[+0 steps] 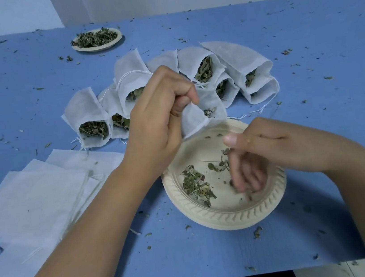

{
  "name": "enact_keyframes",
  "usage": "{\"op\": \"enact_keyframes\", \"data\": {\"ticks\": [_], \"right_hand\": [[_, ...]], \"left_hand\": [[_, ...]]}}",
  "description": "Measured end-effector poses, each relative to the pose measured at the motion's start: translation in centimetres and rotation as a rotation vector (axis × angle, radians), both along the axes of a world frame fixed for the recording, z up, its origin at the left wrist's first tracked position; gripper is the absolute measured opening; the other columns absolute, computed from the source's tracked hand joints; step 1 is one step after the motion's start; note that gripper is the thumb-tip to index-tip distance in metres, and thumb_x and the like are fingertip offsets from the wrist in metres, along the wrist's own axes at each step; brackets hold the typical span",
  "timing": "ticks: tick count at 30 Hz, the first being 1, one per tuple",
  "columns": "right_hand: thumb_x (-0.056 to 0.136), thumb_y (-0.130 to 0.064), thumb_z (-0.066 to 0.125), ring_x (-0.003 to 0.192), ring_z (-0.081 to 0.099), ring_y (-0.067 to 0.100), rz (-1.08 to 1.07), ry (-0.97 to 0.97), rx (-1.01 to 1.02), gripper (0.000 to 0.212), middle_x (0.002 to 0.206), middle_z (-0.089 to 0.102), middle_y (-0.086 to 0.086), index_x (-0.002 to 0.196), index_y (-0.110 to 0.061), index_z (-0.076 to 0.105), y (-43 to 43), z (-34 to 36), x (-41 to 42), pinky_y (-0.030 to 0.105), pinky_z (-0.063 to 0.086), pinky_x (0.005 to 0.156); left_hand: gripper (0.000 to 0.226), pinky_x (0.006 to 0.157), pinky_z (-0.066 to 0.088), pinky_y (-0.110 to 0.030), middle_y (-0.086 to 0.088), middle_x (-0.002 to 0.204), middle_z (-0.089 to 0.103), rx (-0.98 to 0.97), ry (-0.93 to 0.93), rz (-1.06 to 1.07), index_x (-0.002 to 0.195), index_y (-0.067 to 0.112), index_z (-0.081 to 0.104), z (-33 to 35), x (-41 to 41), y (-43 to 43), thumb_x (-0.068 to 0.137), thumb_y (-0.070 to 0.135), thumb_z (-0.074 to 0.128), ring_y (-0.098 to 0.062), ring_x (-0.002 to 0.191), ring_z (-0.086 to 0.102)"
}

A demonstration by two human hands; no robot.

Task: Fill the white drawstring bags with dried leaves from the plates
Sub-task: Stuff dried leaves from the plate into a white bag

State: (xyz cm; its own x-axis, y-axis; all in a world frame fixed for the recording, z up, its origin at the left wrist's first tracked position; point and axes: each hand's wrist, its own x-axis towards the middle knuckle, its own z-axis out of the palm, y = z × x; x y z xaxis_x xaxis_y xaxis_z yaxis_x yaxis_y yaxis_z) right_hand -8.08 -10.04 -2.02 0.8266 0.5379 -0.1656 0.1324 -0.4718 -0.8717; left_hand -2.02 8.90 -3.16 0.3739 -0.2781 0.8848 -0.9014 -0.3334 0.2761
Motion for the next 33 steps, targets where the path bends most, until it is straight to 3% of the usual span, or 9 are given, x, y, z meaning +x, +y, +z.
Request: {"op": "enact_keyframes", "data": {"ticks": [4,7,10,13,16,19,23,29,33], "right_hand": [[0.097,-0.040,0.039,0.062,0.064,0.024,-0.099,-0.175,0.210,0.050,0.075,0.070,0.013,0.073,-0.008,0.069,0.2,0.1,-0.2,0.044,0.055,0.064],[0.098,-0.047,0.040,0.055,0.057,0.012,-0.280,-0.483,-0.101,0.053,0.066,0.063,0.004,0.074,-0.008,0.066,0.1,-0.3,0.6,0.041,0.050,0.064],[0.096,-0.045,0.041,0.062,0.058,0.007,-0.098,-0.323,-0.147,0.049,0.074,0.063,-0.006,0.088,-0.005,0.068,0.7,-0.6,0.5,0.031,0.049,0.066],[0.097,-0.034,0.045,0.075,0.067,0.018,0.011,-0.055,0.115,0.042,0.088,0.071,0.001,0.096,0.000,0.070,0.6,-0.5,0.0,0.029,0.054,0.073],[0.096,-0.035,0.046,0.074,0.068,0.023,-0.151,-0.179,0.199,0.041,0.088,0.069,0.013,0.092,-0.001,0.070,0.2,-0.3,0.2,0.033,0.055,0.073],[0.087,-0.034,0.068,0.080,0.064,0.011,-0.172,-0.192,0.031,0.022,0.094,0.068,0.000,0.097,-0.014,0.071,0.4,-0.4,0.5,0.031,0.053,0.081],[0.069,-0.024,0.086,0.106,0.048,-0.001,0.152,-0.233,-0.269,0.060,0.119,0.053,-0.019,0.121,-0.037,0.060,1.5,-0.6,0.0,0.015,0.040,0.092],[0.075,-0.007,0.080,0.081,0.055,0.011,0.179,-0.238,-0.152,0.035,0.110,0.062,-0.012,0.108,-0.019,0.073,2.7,-0.8,-0.2,0.027,0.048,0.081],[0.076,-0.003,0.079,0.076,0.059,0.010,0.142,-0.326,-0.123,0.020,0.093,0.069,-0.007,0.093,-0.012,0.077,3.0,-1.0,-0.1,0.018,0.047,0.074]], "left_hand": [[0.025,0.078,0.034,-0.012,-0.004,0.085,0.046,-0.017,-0.006,0.000,0.082,-0.007,0.059,0.0,0.0,0.0,0.094,-0.009,0.037,-0.004,0.081,0.042],[0.025,0.078,0.034,-0.012,-0.004,0.086,0.046,-0.017,-0.005,-0.001,0.081,-0.008,0.058,-0.1,0.1,0.0,0.094,-0.009,0.037,-0.004,0.081,0.042],[0.024,0.078,0.034,-0.012,-0.004,0.085,0.045,-0.015,-0.010,-0.008,0.081,-0.008,0.058,-0.1,0.0,-0.1,0.092,-0.011,0.037,-0.003,0.081,0.041],[0.024,0.077,0.034,-0.012,-0.005,0.085,0.045,-0.015,-0.015,-0.012,0.081,-0.008,0.058,-0.1,0.0,-0.2,0.091,-0.013,0.037,-0.004,0.080,0.041],[0.024,0.075,0.035,-0.014,-0.005,0.085,0.046,-0.022,-0.011,0.001,0.082,-0.008,0.058,0.0,0.0,0.0,0.092,-0.013,0.037,-0.006,0.079,0.042],[0.024,0.076,0.034,-0.013,-0.005,0.085,0.046,-0.021,-0.005,0.003,0.082,-0.008,0.058,0.0,0.1,0.0,0.092,-0.013,0.037,-0.005,0.079,0.041],[0.024,0.076,0.034,-0.012,-0.006,0.084,0.046,-0.006,0.004,-0.013,0.081,-0.008,0.058,-0.1,-0.1,-0.2,0.090,-0.014,0.038,-0.005,0.079,0.041],[0.024,0.075,0.034,-0.012,-0.006,0.083,0.045,-0.002,0.010,-0.028,0.081,-0.008,0.059,0.0,0.0,-0.3,0.091,-0.013,0.037,-0.007,0.076,0.042],[0.024,0.074,0.034,-0.012,-0.006,0.083,0.045,0.004,0.015,-0.026,0.082,-0.007,0.059,0.0,-0.2,-0.3,0.091,-0.013,0.038,-0.010,0.075,0.043]]}}
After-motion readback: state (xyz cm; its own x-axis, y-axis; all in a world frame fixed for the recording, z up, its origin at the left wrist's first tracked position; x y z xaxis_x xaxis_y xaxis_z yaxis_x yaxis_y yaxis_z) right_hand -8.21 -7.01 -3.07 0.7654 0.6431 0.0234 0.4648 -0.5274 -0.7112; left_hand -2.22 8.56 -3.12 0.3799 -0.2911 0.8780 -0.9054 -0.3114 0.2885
